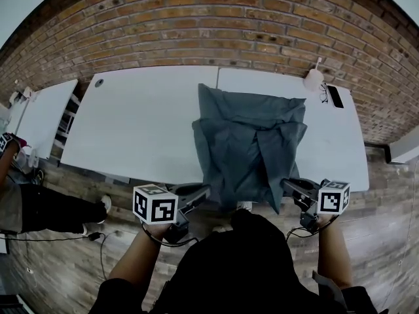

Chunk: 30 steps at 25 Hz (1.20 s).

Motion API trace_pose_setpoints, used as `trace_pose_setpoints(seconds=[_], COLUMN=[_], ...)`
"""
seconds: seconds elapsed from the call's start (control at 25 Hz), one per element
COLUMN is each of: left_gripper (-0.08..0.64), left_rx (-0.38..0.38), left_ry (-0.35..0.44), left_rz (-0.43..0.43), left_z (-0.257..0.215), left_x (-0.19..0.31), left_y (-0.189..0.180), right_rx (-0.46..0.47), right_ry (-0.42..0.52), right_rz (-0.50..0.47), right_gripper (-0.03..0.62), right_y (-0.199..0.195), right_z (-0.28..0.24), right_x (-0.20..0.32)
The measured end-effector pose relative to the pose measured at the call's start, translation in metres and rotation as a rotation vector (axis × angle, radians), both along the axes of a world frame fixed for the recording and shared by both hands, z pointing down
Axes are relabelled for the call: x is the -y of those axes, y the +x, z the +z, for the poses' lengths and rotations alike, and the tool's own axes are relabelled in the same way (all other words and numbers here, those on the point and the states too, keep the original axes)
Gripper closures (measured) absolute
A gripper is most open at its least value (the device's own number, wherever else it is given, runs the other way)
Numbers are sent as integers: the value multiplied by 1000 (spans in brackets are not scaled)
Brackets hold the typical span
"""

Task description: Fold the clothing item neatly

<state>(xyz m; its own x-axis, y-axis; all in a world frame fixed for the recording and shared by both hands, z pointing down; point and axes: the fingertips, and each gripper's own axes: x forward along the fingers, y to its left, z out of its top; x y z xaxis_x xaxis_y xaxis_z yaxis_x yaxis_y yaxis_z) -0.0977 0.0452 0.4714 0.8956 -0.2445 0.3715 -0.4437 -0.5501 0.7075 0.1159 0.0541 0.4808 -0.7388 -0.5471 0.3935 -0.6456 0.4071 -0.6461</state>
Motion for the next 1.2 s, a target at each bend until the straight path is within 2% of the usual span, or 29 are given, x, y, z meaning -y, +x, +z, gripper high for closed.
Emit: trace_pose_setpoints(seconds=[0.12,0.28,0.4,0.52,0.64,0.8,0.92,0.96,1.04,1.2], left_gripper=[545,545,545,545,545,545,545,545,545,545], left_rx=[-59,-151,-133,-92,-62,76,177,218,332,652], left_ry=[70,100,161,221,241,266,258,259,272,315], left_rz=[-34,-91,-127,-196,-269,-354,-389,-402,-446,-559], left_z=[-38,-76,-92,-103,-102,-80,-53,-42,-19,24], left_x=[27,72,114,166,220,292,341,356,385,430], left_y=[-4,-4,-2,-3,-5,-11,-14,-16,-25,-65], right_rx=[38,117,140,117,86,52,10,-19,-105,-271], right_ry=[82,170,214,243,265,235,80,48,26,-32], right_rz=[7,68,81,86,130,254,430,461,487,607], right_gripper=[560,560,560,560,560,560,560,560,560,560], right_y=[6,29,46,67,101,159,212,227,257,324], right_z=[-35,-76,-94,-103,-106,-92,-51,-38,-12,25], right_x=[18,56,87,129,180,251,292,305,328,350])
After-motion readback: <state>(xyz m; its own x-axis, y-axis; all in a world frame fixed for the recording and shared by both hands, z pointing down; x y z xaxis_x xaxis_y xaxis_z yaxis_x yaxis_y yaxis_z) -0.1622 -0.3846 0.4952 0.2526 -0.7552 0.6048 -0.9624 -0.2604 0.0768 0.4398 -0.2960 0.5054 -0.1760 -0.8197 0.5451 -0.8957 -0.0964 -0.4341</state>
